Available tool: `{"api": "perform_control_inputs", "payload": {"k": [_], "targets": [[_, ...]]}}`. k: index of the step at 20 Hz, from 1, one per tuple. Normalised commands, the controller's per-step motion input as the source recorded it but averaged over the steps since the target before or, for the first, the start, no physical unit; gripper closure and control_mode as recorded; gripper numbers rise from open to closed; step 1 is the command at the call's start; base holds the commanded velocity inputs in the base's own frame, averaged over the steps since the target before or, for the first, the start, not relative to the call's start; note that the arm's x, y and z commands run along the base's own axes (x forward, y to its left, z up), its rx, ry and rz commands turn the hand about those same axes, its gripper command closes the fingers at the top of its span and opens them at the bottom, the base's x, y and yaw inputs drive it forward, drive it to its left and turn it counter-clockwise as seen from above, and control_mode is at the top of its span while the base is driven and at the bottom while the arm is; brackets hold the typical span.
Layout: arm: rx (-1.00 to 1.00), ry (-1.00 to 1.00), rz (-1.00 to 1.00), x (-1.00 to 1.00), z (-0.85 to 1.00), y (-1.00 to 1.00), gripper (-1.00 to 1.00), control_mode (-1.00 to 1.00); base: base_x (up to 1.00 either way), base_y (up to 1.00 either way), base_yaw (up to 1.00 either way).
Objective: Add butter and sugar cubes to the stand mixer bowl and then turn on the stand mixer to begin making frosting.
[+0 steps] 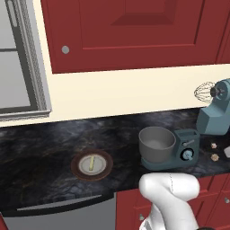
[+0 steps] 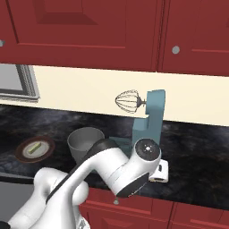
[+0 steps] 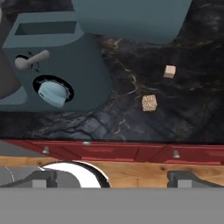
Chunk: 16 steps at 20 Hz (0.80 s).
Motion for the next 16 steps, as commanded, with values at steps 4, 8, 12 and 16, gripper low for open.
{"api": "perform_control_inputs", "payload": {"k": [4, 8, 12, 16], "targets": [[-0.03, -0.17, 0.00, 0.21, -0.42, -0.11, -1.00, -1.00, 0.00, 0.00, 0.00], [-0.03, 0.03, 0.00, 0.42, -0.26, -0.16, -1.00, -1.00, 0.00, 0.00, 0.00], [0.00, 0.13, 0.00, 0.46, -0.27, -0.19, -1.00, -1.00, 0.00, 0.00, 0.00], [0.00, 0.13, 0.00, 0.42, -0.35, -0.29, -1.00, -1.00, 0.00, 0.00, 0.00]]}}
